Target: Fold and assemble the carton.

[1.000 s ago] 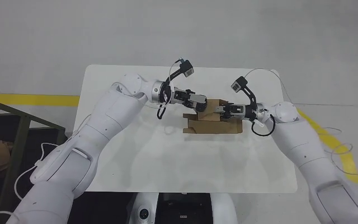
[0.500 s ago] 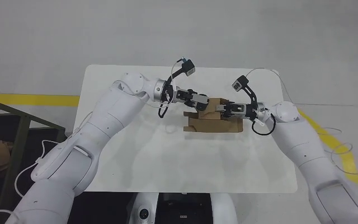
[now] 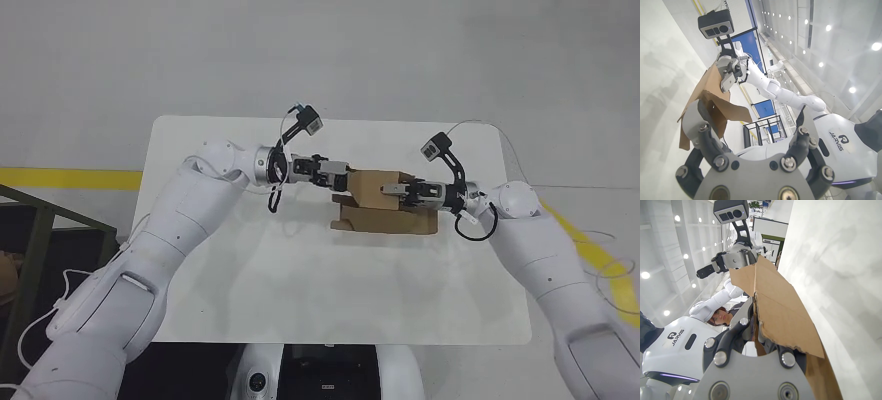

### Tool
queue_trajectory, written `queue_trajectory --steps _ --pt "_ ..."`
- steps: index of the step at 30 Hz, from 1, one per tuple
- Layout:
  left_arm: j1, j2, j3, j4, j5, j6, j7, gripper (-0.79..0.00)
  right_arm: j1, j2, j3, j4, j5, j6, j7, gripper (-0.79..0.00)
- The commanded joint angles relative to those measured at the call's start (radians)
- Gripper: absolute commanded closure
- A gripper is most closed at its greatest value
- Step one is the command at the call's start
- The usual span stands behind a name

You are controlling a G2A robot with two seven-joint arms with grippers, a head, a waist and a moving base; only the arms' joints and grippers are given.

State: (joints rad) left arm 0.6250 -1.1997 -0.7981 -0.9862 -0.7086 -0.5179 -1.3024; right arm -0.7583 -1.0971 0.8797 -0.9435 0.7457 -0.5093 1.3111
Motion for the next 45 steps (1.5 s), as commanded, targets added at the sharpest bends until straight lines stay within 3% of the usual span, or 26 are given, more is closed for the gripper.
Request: queue_trajectory --steps 1,11,45 --pt "0.0 0.0 -0.002 0.009 0.009 -0.004 0.004 -0.785 -0.002 0.0 0.0 -0.006 -0.001 0.002 0.002 0.0" --pt "-0.006 -0.006 -0.004 0.072 0.025 -0.026 0.026 -0.785 -0.011 -0.003 -0.003 -0.033 0.005 0.018 0.018 0.0" --pt "-0.033 -0.051 0.032 0.089 0.005 -0.022 0.022 -0.785 0.001 -0.034 -0.047 -0.038 0.015 0.048 0.048 0.0"
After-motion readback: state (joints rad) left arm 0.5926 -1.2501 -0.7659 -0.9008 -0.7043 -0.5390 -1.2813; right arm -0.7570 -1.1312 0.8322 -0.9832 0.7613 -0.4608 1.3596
